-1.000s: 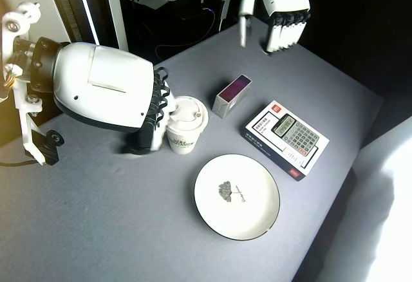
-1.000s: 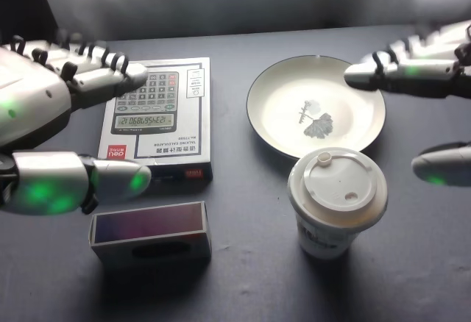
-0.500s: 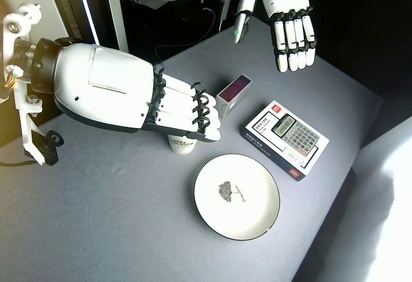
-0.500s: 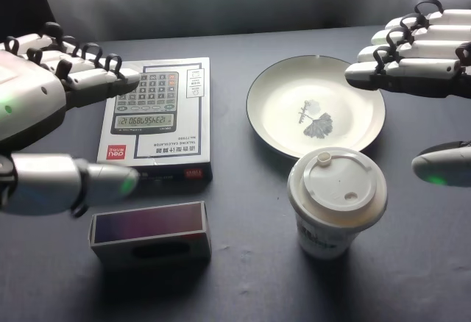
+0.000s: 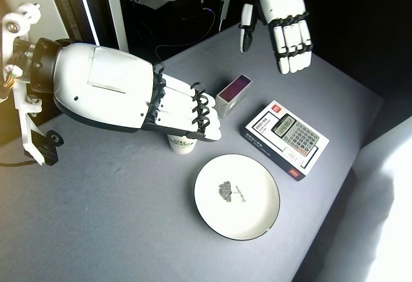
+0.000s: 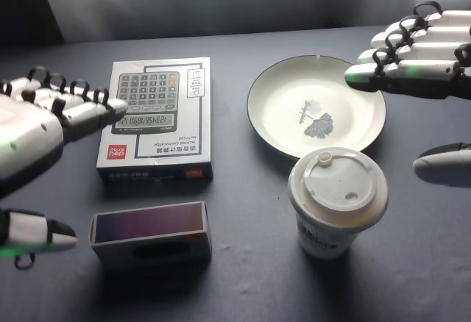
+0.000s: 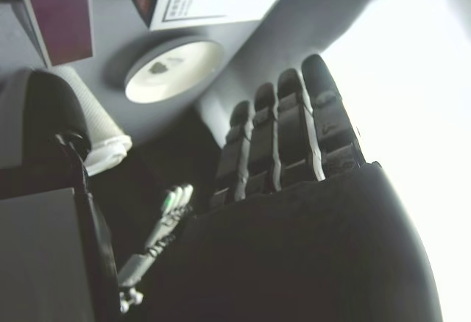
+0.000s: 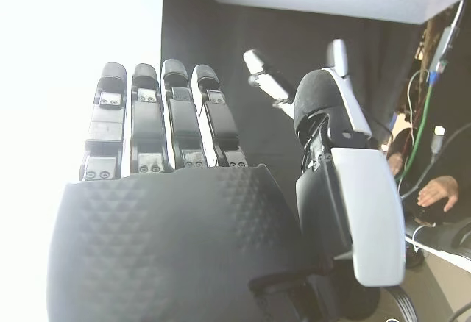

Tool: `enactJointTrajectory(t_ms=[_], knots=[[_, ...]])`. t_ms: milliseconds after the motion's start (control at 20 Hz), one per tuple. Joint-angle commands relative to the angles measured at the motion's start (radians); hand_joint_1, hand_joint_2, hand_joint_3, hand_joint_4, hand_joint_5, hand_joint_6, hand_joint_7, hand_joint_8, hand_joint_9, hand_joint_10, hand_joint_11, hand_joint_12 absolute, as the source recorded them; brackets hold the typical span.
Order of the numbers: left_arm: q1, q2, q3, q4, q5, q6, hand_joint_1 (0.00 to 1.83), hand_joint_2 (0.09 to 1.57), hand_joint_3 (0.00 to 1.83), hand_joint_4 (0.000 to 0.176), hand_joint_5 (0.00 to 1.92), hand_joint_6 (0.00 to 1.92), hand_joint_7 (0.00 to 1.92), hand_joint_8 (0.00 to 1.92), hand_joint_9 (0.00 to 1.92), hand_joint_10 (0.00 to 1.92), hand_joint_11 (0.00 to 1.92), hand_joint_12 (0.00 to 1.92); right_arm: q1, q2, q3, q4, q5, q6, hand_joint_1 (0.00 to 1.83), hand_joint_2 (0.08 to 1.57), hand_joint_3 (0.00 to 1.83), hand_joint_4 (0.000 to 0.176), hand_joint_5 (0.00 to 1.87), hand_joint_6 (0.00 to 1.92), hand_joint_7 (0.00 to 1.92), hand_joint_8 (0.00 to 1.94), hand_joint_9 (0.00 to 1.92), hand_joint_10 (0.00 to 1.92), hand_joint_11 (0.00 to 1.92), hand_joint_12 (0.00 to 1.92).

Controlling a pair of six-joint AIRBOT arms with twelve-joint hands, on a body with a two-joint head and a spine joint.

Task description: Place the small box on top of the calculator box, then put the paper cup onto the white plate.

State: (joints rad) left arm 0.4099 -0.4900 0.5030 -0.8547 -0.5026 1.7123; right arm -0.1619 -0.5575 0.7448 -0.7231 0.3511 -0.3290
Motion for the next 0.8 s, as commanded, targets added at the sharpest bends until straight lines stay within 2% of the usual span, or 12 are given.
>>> enactJointTrajectory(t_ms=[0, 150, 200, 300, 450, 550, 600, 700, 750], knots=[[0.004, 0.002, -0.009, 0.011, -0.136, 0.006, 1.07, 0.98, 0.00, 0.000, 0.12, 0.01, 0.12, 0.00, 0.10, 0.00, 0.00, 0.42, 0.013, 0.010, -0.003, 0.028, 0.084, 0.006, 0.22, 1.32, 0.00, 0.000, 0.12, 0.00, 0.11, 0.00, 0.07, 0.00, 0.00, 0.18], [0.058, -0.035, -0.042, -0.037, -0.212, 0.021, 1.12, 1.00, 0.00, 0.000, 0.11, 0.01, 0.10, 0.01, 0.07, 0.01, 0.00, 0.29, 0.013, 0.010, -0.003, 0.028, 0.083, 0.006, 0.20, 1.33, 0.00, 0.000, 0.10, 0.00, 0.09, 0.00, 0.05, 0.00, 0.00, 0.13], [0.070, -0.057, -0.044, -0.047, -0.216, 0.028, 1.13, 1.00, 0.00, 0.000, 0.11, 0.00, 0.09, 0.00, 0.08, 0.01, 0.00, 0.28, 0.013, 0.011, -0.003, 0.028, 0.081, 0.006, 0.24, 1.31, 0.00, 0.000, 0.14, 0.00, 0.13, 0.00, 0.09, 0.01, 0.00, 0.25], [0.085, -0.097, -0.045, -0.062, -0.220, 0.046, 1.12, 1.02, 0.01, 0.000, 0.06, 0.00, 0.04, 0.00, 0.05, 0.00, 0.00, 0.25, 0.013, 0.011, -0.003, 0.028, 0.081, 0.006, 0.22, 1.32, 0.00, 0.000, 0.13, 0.00, 0.11, 0.00, 0.08, 0.00, 0.00, 0.19], [0.116, -0.166, -0.040, -0.065, -0.263, 0.050, 1.18, 1.02, 0.00, 0.000, 0.12, 0.01, 0.11, 0.01, 0.10, 0.01, 0.00, 0.35, 0.013, 0.011, -0.003, 0.028, 0.081, 0.006, 0.26, 1.32, 0.00, 0.000, 0.14, 0.00, 0.12, 0.00, 0.08, 0.00, 0.00, 0.21], [0.133, -0.204, -0.032, -0.065, -0.285, 0.050, 1.14, 1.03, 0.00, 0.000, 0.08, 0.00, 0.07, 0.00, 0.07, 0.00, 0.00, 0.27, 0.013, 0.010, -0.003, 0.028, 0.081, 0.006, 0.29, 1.31, 0.00, 0.000, 0.16, 0.01, 0.15, 0.01, 0.11, 0.01, 0.00, 0.30], [0.142, -0.223, -0.026, -0.065, -0.295, 0.050, 1.21, 1.00, 0.00, 0.000, 0.13, 0.00, 0.12, 0.00, 0.12, 0.00, 0.00, 0.39, 0.013, 0.010, -0.003, 0.028, 0.081, 0.006, 0.29, 1.31, 0.00, 0.000, 0.17, 0.00, 0.16, 0.00, 0.12, 0.01, 0.00, 0.33], [0.158, -0.253, -0.011, -0.065, -0.308, 0.050, 1.20, 1.01, 0.00, 0.000, 0.12, 0.00, 0.11, 0.00, 0.12, 0.00, 0.00, 0.40, 0.014, 0.010, -0.004, 0.028, 0.081, 0.010, 0.28, 1.32, 0.00, 0.000, 0.17, 0.00, 0.16, 0.00, 0.12, 0.00, 0.00, 0.29], [0.163, -0.262, -0.005, -0.065, -0.313, 0.050, 1.22, 1.01, 0.00, 0.000, 0.13, 0.00, 0.12, 0.00, 0.13, 0.00, 0.00, 0.42, 0.014, 0.010, -0.004, 0.028, 0.081, 0.011, 0.28, 1.31, 0.00, 0.000, 0.18, 0.00, 0.18, 0.00, 0.14, 0.01, 0.00, 0.35]])
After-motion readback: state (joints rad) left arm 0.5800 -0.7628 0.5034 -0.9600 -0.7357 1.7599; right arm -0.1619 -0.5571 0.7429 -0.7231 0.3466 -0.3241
